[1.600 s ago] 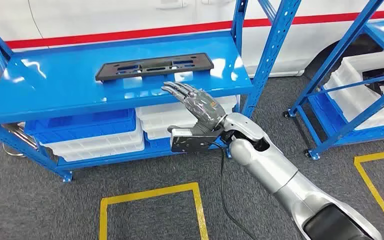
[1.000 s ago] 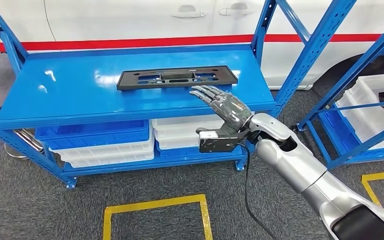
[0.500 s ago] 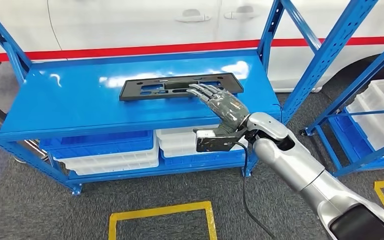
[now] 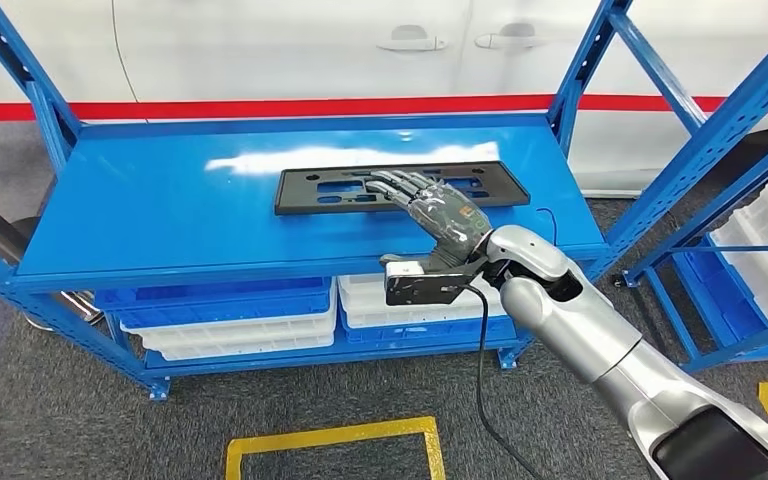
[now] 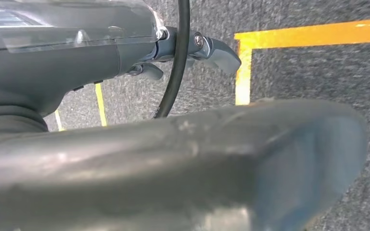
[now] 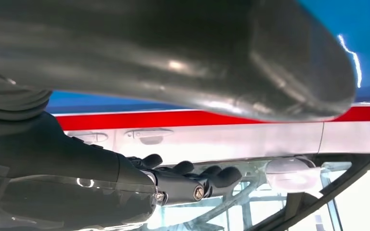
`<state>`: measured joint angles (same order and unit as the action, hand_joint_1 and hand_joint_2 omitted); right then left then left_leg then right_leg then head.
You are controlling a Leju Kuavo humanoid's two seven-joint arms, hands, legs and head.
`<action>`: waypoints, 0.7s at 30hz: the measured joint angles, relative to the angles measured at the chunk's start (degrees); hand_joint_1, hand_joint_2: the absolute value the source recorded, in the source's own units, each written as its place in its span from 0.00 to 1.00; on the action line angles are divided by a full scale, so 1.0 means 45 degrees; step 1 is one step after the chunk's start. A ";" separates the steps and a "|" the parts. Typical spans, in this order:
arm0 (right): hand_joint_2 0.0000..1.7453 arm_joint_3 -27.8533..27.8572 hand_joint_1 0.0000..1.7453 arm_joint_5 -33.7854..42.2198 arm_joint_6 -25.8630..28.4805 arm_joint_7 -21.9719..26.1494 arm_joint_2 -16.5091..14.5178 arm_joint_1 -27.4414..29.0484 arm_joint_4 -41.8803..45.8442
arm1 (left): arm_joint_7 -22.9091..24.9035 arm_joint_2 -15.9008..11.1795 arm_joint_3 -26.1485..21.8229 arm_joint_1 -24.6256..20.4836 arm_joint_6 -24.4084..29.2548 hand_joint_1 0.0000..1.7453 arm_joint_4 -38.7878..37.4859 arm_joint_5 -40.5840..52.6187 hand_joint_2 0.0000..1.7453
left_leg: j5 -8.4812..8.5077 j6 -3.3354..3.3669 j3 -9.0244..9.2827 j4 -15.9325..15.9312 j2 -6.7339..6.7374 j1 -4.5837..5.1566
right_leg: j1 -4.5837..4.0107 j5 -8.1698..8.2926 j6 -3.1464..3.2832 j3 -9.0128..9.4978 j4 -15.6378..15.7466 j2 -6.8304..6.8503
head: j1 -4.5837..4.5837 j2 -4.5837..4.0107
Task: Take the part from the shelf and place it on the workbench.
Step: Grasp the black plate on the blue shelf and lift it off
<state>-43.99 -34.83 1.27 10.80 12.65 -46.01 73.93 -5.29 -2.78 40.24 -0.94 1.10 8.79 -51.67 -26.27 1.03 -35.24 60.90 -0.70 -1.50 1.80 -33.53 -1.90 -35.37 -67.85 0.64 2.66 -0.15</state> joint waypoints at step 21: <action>0.00 0.0101 0.00 0.0003 0.0175 -0.0160 0.0010 -0.0345 -0.1017 | -0.0009 0.0074 0.0014 -0.0064 -0.0001 0.00 0.0000 0.0000 0.00 | -0.0279 -0.0833 -0.0654 0.1381 0.0059 -0.0079 | -0.0300 0.1486 0.0777 0.0717 0.2302 0.0029 | -0.0021 0.0000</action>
<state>-43.54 -34.82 2.05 10.08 12.69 -47.57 69.35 -5.33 -2.44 40.30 -1.22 1.09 8.79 -51.67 -27.53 -2.72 -38.19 67.11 -0.44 -1.85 0.45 -26.84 1.59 -32.15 -57.49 0.77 2.57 -0.15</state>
